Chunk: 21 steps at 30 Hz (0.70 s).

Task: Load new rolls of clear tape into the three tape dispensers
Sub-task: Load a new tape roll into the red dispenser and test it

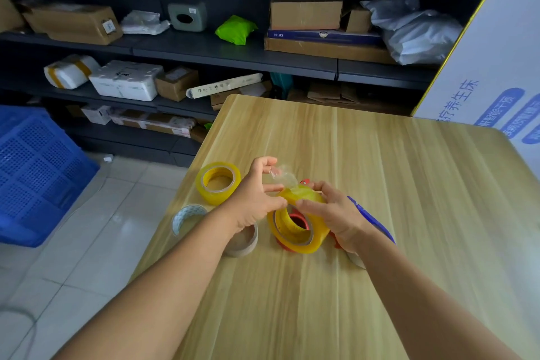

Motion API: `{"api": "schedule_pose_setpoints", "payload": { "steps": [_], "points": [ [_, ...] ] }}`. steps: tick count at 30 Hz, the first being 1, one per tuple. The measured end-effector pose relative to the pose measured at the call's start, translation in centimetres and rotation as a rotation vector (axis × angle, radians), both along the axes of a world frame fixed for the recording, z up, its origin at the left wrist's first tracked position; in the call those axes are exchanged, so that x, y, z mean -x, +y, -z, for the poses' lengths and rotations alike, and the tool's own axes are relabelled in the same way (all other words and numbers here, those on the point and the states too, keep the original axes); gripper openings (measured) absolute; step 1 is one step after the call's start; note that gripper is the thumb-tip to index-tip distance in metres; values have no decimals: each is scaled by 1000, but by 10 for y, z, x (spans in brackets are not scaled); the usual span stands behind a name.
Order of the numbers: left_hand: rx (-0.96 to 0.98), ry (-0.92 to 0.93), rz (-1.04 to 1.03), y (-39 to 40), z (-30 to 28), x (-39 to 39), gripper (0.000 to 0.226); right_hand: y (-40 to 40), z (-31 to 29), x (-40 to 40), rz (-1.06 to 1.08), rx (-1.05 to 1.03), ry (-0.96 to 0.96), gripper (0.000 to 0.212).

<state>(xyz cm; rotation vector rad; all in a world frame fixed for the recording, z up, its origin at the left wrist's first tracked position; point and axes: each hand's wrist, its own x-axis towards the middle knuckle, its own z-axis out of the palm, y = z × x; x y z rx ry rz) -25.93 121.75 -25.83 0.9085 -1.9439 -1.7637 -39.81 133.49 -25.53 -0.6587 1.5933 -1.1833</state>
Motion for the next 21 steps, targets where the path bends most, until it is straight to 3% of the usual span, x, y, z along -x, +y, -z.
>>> {"api": "schedule_pose_setpoints", "payload": {
  "steps": [5,8,13,18,21],
  "points": [
    [-40,-53,-32,11,25,-7,97,10,13,0,-47,-84,32,54],
    [-125,-78,-7,14,38,-10,105,13,24,2,-62,-115,64,49],
    [-168,-110,-92,14,51,-9,96,13,36,3,-32,-100,76,51],
    [-59,-223,-203,12,58,6,74,15,50,-4,-92,-148,710,76],
    [43,-344,-278,8,63,15,52,17,59,-6,-162,-122,824,94]
  ]
}}
